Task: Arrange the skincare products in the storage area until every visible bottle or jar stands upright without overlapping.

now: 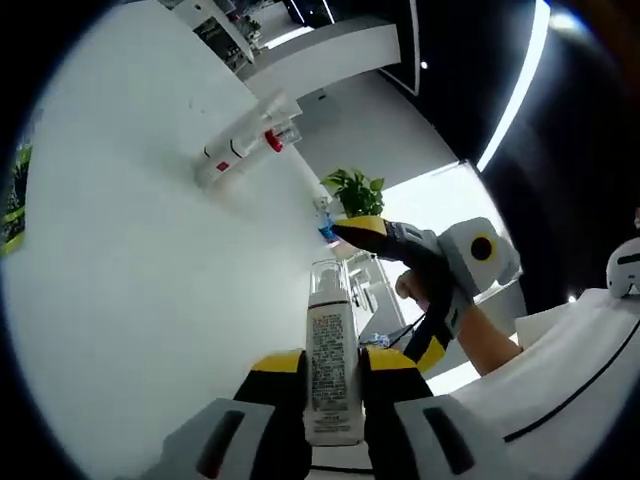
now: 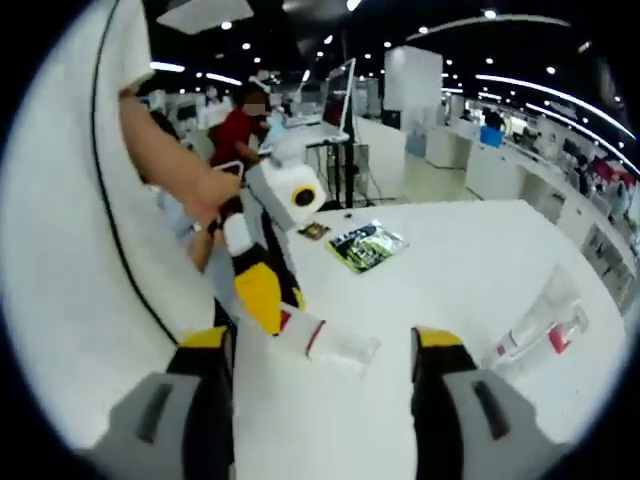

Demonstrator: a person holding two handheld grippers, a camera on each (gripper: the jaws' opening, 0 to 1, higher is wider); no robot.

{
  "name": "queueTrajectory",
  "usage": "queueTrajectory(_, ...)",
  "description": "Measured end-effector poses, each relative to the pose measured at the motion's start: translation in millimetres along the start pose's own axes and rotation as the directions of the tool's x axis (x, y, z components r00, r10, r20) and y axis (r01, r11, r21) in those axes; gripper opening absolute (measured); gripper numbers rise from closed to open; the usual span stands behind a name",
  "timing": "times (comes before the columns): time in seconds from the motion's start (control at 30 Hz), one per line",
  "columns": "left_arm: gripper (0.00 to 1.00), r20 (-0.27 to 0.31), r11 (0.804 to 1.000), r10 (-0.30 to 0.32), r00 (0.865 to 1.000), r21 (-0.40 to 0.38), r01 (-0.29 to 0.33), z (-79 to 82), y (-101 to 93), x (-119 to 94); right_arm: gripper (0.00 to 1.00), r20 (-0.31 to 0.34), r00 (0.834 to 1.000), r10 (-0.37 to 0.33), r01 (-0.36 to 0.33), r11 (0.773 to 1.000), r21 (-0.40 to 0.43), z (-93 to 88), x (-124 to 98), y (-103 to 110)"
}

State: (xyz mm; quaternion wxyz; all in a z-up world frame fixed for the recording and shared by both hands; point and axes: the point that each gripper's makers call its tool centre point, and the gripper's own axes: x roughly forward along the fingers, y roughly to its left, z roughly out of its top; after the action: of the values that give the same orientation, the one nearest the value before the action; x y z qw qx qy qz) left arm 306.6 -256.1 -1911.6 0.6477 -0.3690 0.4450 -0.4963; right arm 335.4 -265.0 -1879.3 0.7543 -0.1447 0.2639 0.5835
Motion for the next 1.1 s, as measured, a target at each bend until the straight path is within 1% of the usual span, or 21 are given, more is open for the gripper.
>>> queueTrajectory(0.03, 0.2, 0.011, 1.0, -0.008, 1.0, 0.006, 0.008, 4.4, -0.3, -5.0, 0.72, 0.04, 0.999, -0.02, 0.018, 0.999, 0.037, 11.2, 3.2, -4.9)
queueTrajectory(0.1, 0.2, 0.022, 1.0, -0.014, 1.0, 0.012, 0.014, 8.9, 2.7, -10.1, 0.72, 0.06, 0.998, -0.029, 0.025, 0.997, 0.069, 16.7, 4.8, -7.0)
queueTrajectory(0.13, 0.2, 0.03, 1.0, -0.015, 0.999, 0.015, 0.015, 12.3, 5.6, -14.4, 0.72, 0.08, 0.996, -0.043, 0.034, 0.993, 0.113, 22.5, 6.6, -9.9)
queueTrajectory(0.2, 0.2, 0.052, 1.0, -0.018, 0.998, 0.016, 0.017, 19.0, 10.1, -20.8, 0.73, 0.126, 0.989, -0.072, 0.049, 0.984, 0.172, 32.3, 9.4, -16.5)
queueTrajectory(0.23, 0.2, 0.067, 1.0, -0.023, 0.998, 0.017, 0.022, 23.2, 11.5, -24.3, 0.73, 0.147, 0.985, -0.086, 0.053, 0.975, 0.215, 36.5, 10.7, -19.4)
queueTrajectory(0.27, 0.2, 0.079, 1.0, -0.026, 0.997, 0.019, 0.024, 26.3, 12.5, -26.7, 0.73, 0.154, 0.984, -0.089, 0.052, 0.972, 0.231, 37.9, 11.1, -20.3)
queueTrajectory(0.3, 0.2, 0.091, 0.999, -0.029, 0.995, 0.022, 0.027, 29.6, 13.1, -29.4, 0.73, 0.177, 0.978, -0.11, 0.058, 0.959, 0.279, 42.6, 11.9, -24.6)
queueTrajectory(0.37, 0.2, 0.106, 0.999, -0.032, 0.994, 0.028, 0.029, 33.6, 13.8, -32.6, 0.73, 0.2, 0.971, -0.132, 0.061, 0.944, 0.325, 47.2, 12.4, -28.7)
queueTrajectory(0.4, 0.2, 0.128, 0.999, -0.046, 0.991, 0.033, 0.042, 39.1, 11.6, -36.5, 0.73, 0.219, 0.963, -0.159, 0.064, 0.92, 0.386, 51.2, 13.0, -34.0)
queueTrajectory(0.43, 0.2, 0.135, 0.998, -0.049, 0.99, 0.036, 0.045, 40.6, 11.0, -37.5, 0.73, 0.226, 0.96, -0.165, 0.064, 0.916, 0.396, 52.5, 13.1, -35.2)
queueTrajectory(0.47, 0.2, 0.155, 0.997, -0.064, 0.986, 0.05, 0.057, 46.0, 9.1, -40.8, 0.73, 0.227, 0.955, -0.191, 0.076, 0.897, 0.435, 52.9, 14.7, -39.3)
queueTrajectory(0.53, 0.2, 0.168, 0.996, -0.073, 0.983, 0.064, 0.063, 50.6, 7.7, -43.1, 0.73, 0.203, 0.956, -0.212, 0.1, 0.886, 0.452, 48.0, 18.9, -42.5)
queueTrajectory(0.6, 0.2, 0.182, 0.995, -0.081, 0.98, 0.077, 0.068, 55.5, 8.0, -45.2, 0.71, 0.199, 0.957, -0.211, 0.091, 0.869, 0.486, 46.4, 23.4, -40.7)
queueTrajectory(0.63, 0.2, 0.19, 0.994, -0.084, 0.978, 0.08, 0.07, 57.5, 8.0, -46.0, 0.7, 0.211, 0.955, -0.211, 0.074, 0.853, 0.517, 47.5, 25.6, -39.2)
queueTrajectory(0.7, 0.2, 0.205, 0.994, -0.089, 0.975, 0.087, 0.073, 60.4, 6.5, -47.3, 0.67, 0.221, 0.953, -0.206, 0.054, 0.837, 0.545, 48.6, 27.6, -37.3)
queueTrajectory(0.77, 0.2, 0.225, 0.993, -0.095, 0.97, 0.096, 0.075, 63.8, 5.7, -48.5, 0.63, 0.243, 0.948, -0.206, 0.022, 0.804, 0.595, 50.6, 30.3, -35.6)
queueTrajectory(0.83, 0.2, 0.232, 0.992, -0.092, 0.968, 0.106, 0.069, 64.3, 5.3, -48.2, 0.57, 0.251, 0.944, -0.214, 0.011, 0.78, 0.626, 51.3, 31.0, -35.8)
queueTrajectory(0.87, 0.2, 0.234, 0.992, -0.091, 0.968, 0.111, 0.066, 64.2, 4.6, -47.6, 0.54, 0.261, 0.941, -0.215, -0.004, 0.764, 0.645, 52.7, 31.4, -35.0)
queueTrajectory(0.97, 0.2, 0.243, 0.989, -0.091, 0.966, 0.133, 0.06, 64.3, 2.6, -43.9, 0.47, 0.289, 0.933, -0.216, -0.051, 0.712, 0.7, 55.0, 31.6, -34.6)
queueTrajectory(1.03, 0.2, 0.248, 0.988, -0.092, 0.964, 0.14, 0.059, 64.2, 0.7, -42.0, 0.45, 0.289, 0.931, -0.221, -0.051, 0.708, 0.704, 53.9, 31.4, -35.7)
queueTrajectory(1.1, 0.2, 0.248, 0.986, -0.098, 0.964, 0.156, 0.06, 64.3, -2.5, -36.8, 0.44, 0.273, 0.936, -0.222, -0.044, 0.695, 0.718, 50.6, 32.5, -35.4)
